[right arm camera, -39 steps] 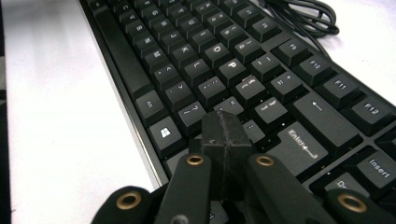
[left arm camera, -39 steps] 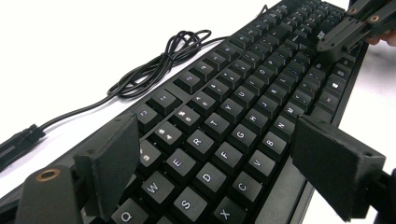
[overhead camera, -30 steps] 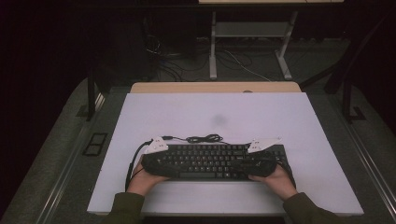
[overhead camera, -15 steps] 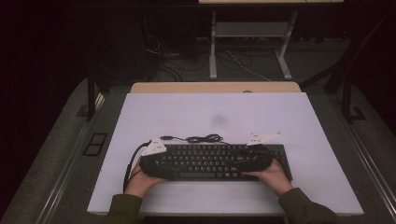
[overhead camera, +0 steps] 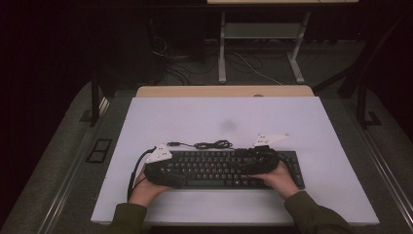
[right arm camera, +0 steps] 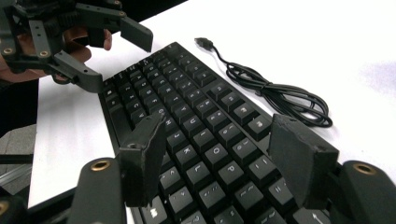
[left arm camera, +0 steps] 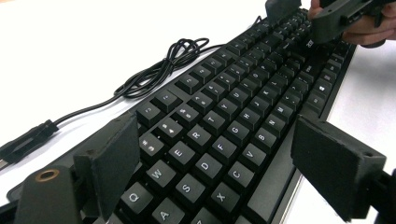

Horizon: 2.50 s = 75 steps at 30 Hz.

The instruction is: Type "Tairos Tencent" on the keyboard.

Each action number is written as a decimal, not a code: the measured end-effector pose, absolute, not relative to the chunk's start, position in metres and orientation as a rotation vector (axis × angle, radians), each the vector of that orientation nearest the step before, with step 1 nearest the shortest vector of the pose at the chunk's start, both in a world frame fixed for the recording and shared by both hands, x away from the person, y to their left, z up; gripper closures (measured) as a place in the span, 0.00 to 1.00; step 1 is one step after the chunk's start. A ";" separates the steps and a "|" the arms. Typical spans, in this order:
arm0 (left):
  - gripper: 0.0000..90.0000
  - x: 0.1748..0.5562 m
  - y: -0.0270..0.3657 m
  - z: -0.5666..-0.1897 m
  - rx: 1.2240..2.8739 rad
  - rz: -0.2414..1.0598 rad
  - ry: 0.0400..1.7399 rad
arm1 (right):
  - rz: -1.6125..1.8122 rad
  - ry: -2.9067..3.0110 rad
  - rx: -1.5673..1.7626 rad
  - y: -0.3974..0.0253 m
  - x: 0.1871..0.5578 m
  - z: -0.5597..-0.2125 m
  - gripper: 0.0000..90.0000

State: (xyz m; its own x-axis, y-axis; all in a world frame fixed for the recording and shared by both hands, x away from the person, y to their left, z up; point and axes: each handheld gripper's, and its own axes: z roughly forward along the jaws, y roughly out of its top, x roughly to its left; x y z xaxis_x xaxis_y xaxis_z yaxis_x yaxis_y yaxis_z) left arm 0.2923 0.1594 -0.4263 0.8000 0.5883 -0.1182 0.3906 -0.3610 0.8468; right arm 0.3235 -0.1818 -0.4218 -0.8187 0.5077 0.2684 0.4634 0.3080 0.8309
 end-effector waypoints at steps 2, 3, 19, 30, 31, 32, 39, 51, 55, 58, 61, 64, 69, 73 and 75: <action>0.16 0.291 0.162 -0.426 1.990 0.251 0.736 | 1.574 2.500 0.930 -0.180 0.325 -0.421 0.40; 0.16 0.291 0.163 -0.427 1.988 0.250 0.737 | 1.576 2.501 0.927 -0.178 0.326 -0.421 0.39; 0.37 0.292 0.165 -0.432 2.008 0.268 0.728 | 1.564 2.501 0.915 -0.161 0.337 -0.426 0.38; 0.74 0.290 0.170 -0.432 2.024 0.304 0.770 | 1.557 2.495 0.920 -0.161 0.334 -0.426 0.37; 0.77 0.290 0.170 -0.432 2.024 0.304 0.770 | 1.557 2.495 0.920 -0.161 0.334 -0.426 0.37; 0.77 0.289 0.171 -0.432 2.028 0.306 0.770 | 1.558 2.494 0.918 -0.162 0.334 -0.426 0.37; 0.95 0.290 0.176 -0.433 2.046 0.287 0.794 | 1.561 2.486 0.917 -0.162 0.332 -0.424 0.37; 0.98 0.293 0.180 -0.437 2.071 0.281 0.820 | 1.556 2.484 0.916 -0.161 0.331 -0.423 0.37; 0.98 0.294 0.179 -0.438 2.072 0.283 0.827 | 1.560 2.484 0.916 -0.162 0.331 -0.422 0.37; 0.98 0.295 0.180 -0.440 2.072 0.273 0.827 | 1.576 2.481 0.922 -0.162 0.331 -0.422 0.37; 0.98 0.296 0.181 -0.441 2.071 0.261 0.826 | 1.580 2.476 0.928 -0.163 0.331 -0.421 0.37; 0.98 0.296 0.179 -0.442 2.088 0.250 0.817 | 1.575 2.478 0.922 -0.163 0.332 -0.422 0.37; 0.99 0.295 0.178 -0.442 2.097 0.243 0.809 | 1.589 2.464 0.948 -0.166 0.333 -0.421 0.37; 0.98 0.296 0.179 -0.441 2.083 0.239 0.814 | 1.590 2.463 0.935 -0.167 0.333 -0.420 0.37; 0.98 0.295 0.180 -0.440 2.072 0.239 0.813 | 1.606 2.455 0.943 -0.167 0.332 -0.419 0.37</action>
State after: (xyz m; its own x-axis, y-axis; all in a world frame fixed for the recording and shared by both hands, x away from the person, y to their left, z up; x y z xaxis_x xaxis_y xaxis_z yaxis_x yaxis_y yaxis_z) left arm 0.2948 0.1797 -0.4398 0.7680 0.6281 -0.1252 0.4605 -0.4056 0.7896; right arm 0.3322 -0.1665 -0.4192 -0.8110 0.5187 0.2708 0.4560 0.2702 0.8480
